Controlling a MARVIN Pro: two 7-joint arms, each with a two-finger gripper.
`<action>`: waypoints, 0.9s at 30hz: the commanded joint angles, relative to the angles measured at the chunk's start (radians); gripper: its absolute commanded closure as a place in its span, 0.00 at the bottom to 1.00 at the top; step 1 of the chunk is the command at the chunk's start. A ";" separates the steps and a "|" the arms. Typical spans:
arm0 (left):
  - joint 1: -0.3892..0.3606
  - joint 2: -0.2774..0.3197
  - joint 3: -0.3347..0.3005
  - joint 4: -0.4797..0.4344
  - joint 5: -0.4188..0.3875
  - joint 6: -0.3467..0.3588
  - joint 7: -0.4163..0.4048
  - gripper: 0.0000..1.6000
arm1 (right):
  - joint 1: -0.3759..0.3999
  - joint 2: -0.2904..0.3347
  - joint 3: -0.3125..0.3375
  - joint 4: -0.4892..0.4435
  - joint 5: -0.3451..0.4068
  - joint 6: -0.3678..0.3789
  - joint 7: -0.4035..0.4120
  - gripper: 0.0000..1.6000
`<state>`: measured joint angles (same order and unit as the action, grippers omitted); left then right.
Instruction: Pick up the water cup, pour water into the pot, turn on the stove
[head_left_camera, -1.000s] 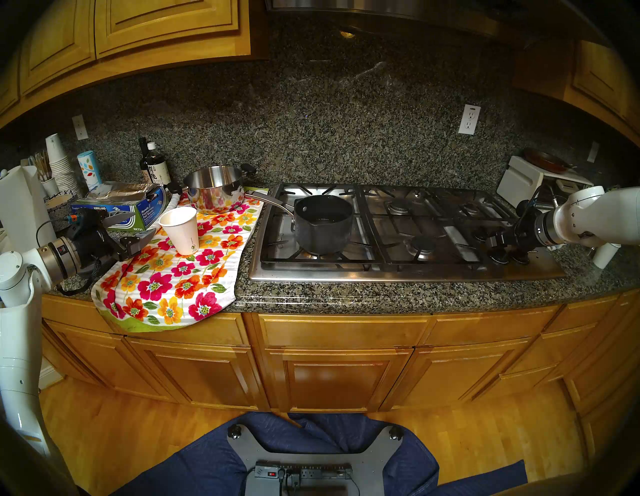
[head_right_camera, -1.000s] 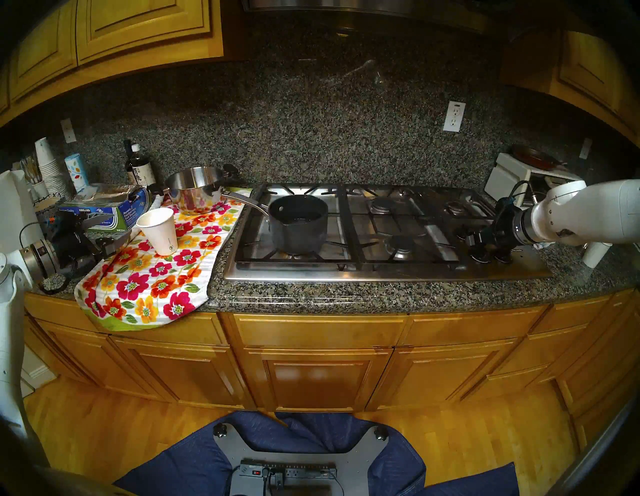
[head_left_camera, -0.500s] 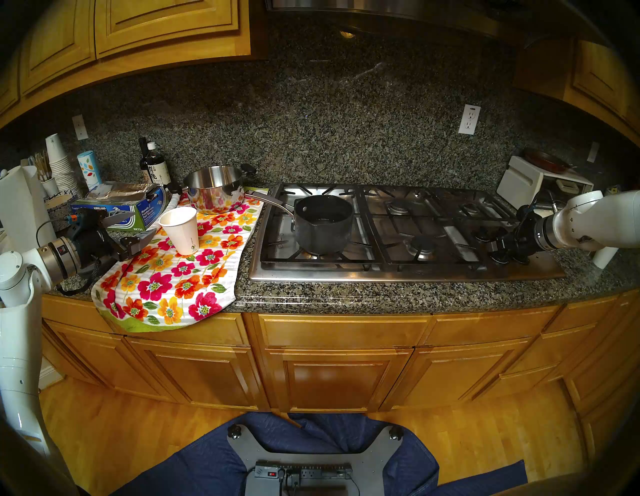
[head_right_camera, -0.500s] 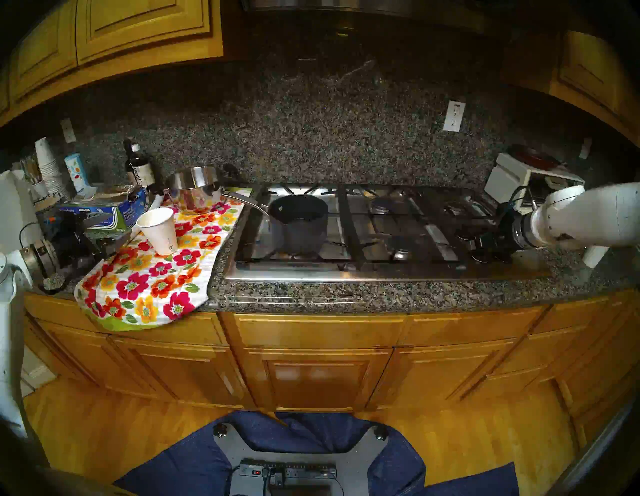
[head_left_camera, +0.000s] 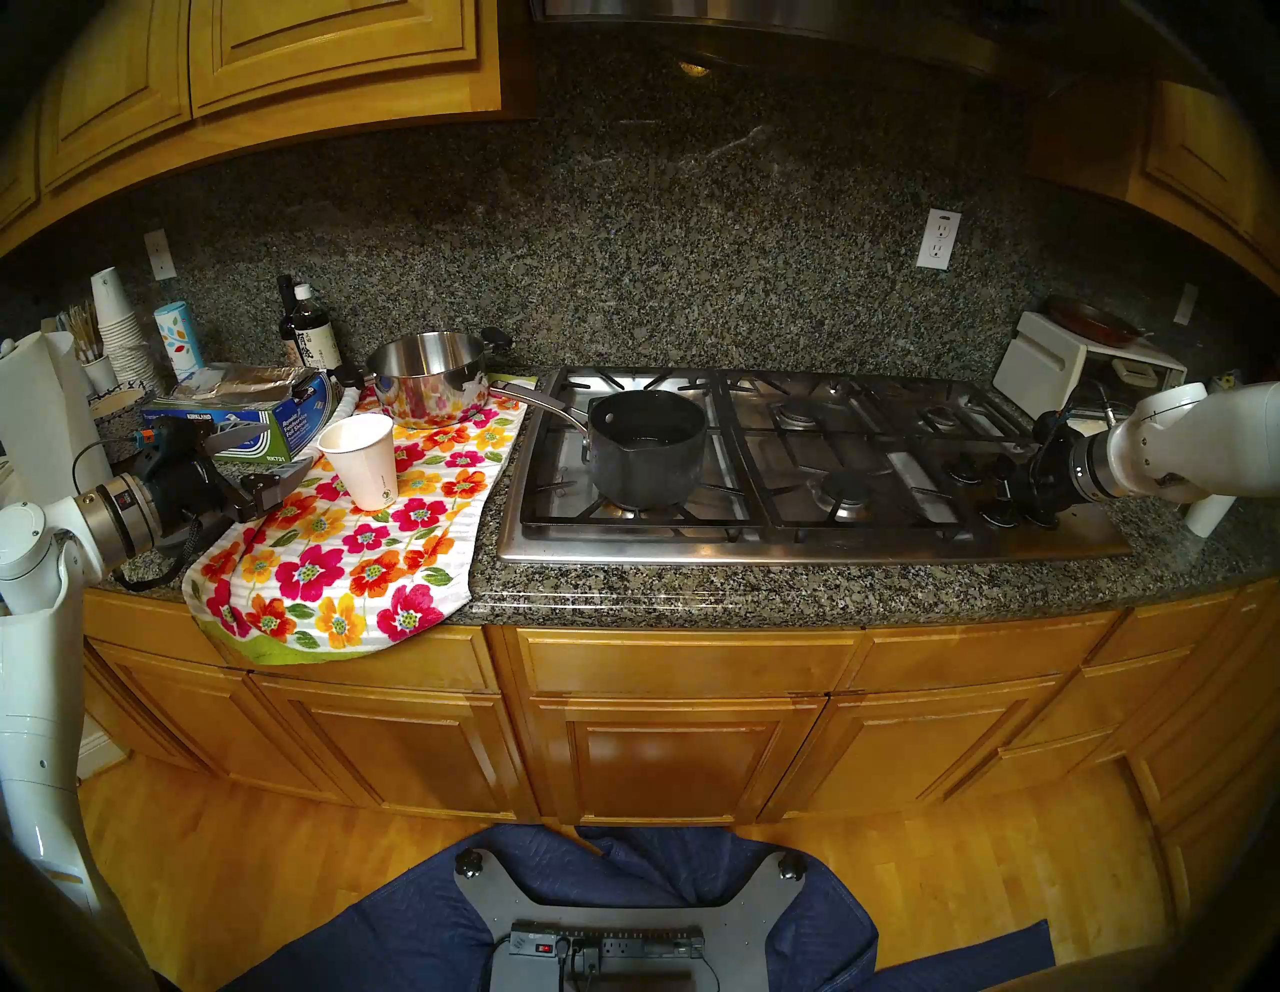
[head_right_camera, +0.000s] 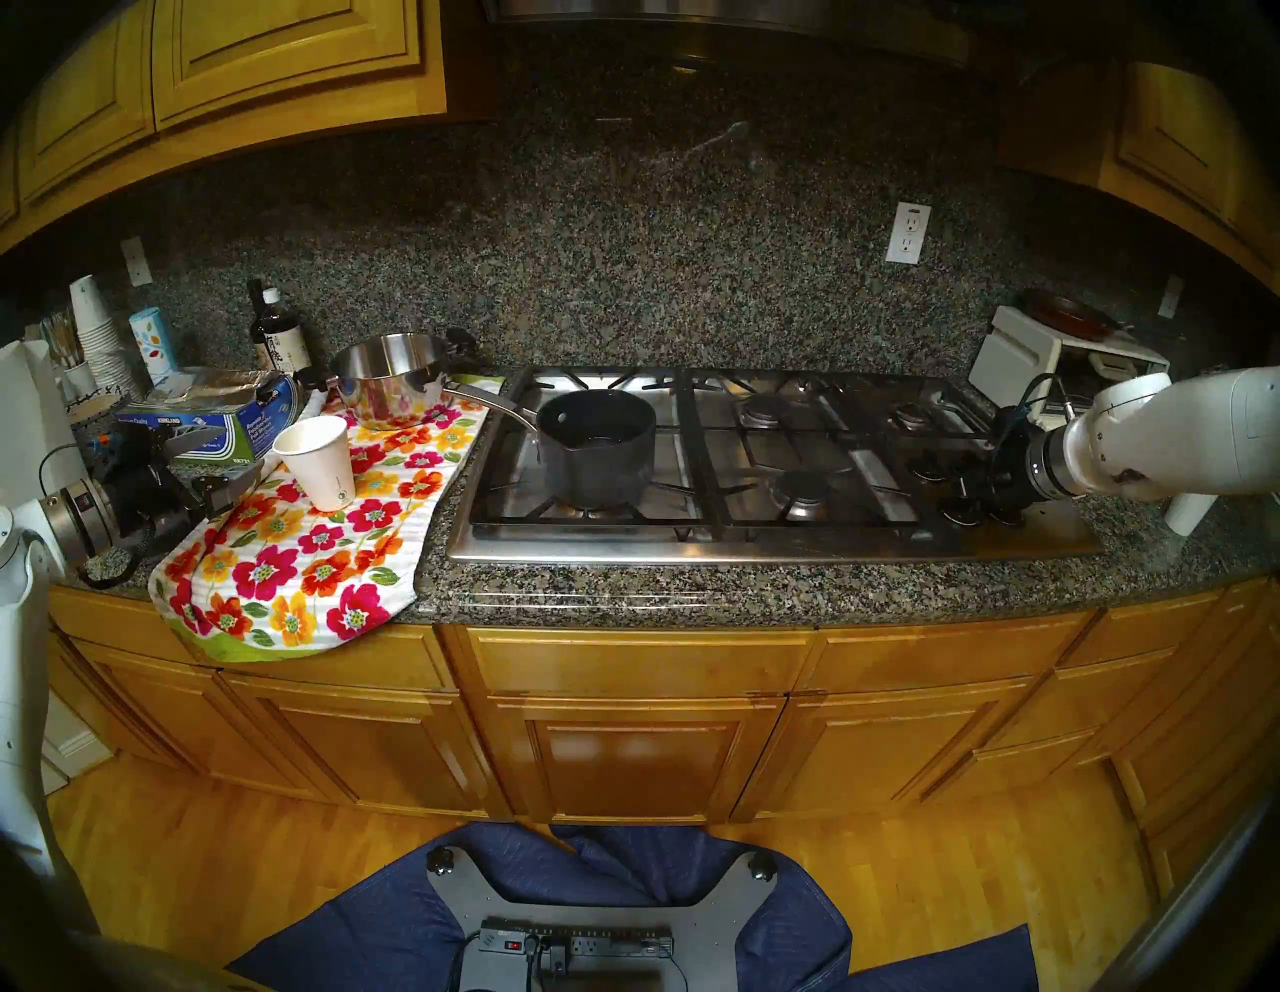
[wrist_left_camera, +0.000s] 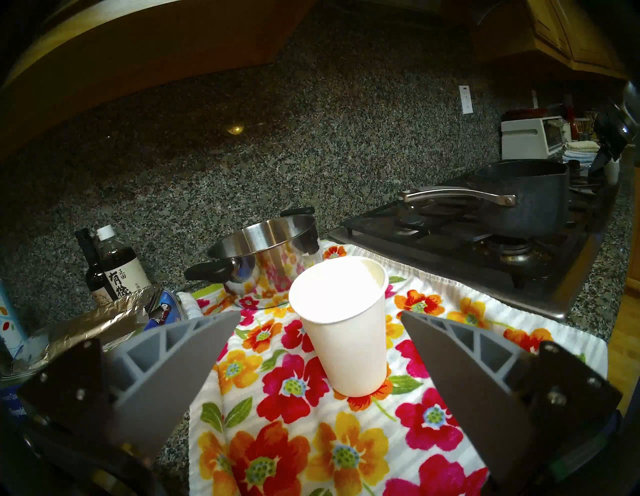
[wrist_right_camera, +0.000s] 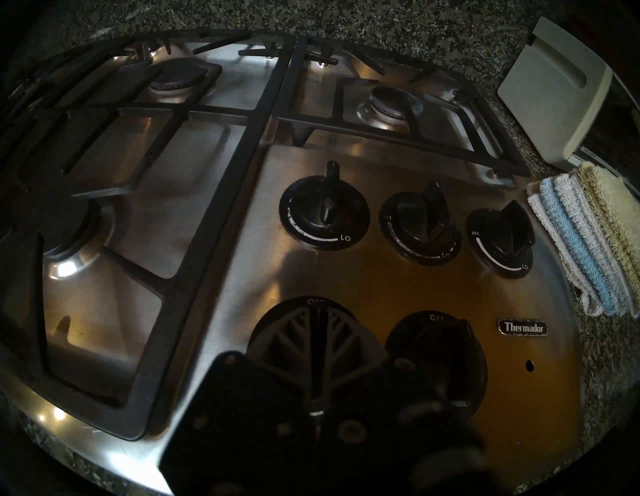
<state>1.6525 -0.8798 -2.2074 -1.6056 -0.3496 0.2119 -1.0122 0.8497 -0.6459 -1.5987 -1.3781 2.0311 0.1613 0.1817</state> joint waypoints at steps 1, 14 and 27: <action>-0.018 0.011 -0.018 -0.020 -0.011 -0.003 -0.002 0.00 | -0.007 -0.011 0.032 0.002 0.008 -0.021 -0.005 1.00; -0.018 0.011 -0.019 -0.021 -0.011 -0.003 -0.002 0.00 | -0.004 -0.004 0.012 -0.028 0.011 -0.032 -0.021 1.00; -0.018 0.011 -0.019 -0.021 -0.011 -0.003 -0.002 0.00 | 0.048 0.007 -0.065 -0.068 -0.026 -0.044 -0.006 1.00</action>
<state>1.6526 -0.8798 -2.2074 -1.6057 -0.3497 0.2119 -1.0123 0.8618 -0.6444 -1.6302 -1.4177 2.0291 0.1086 0.1517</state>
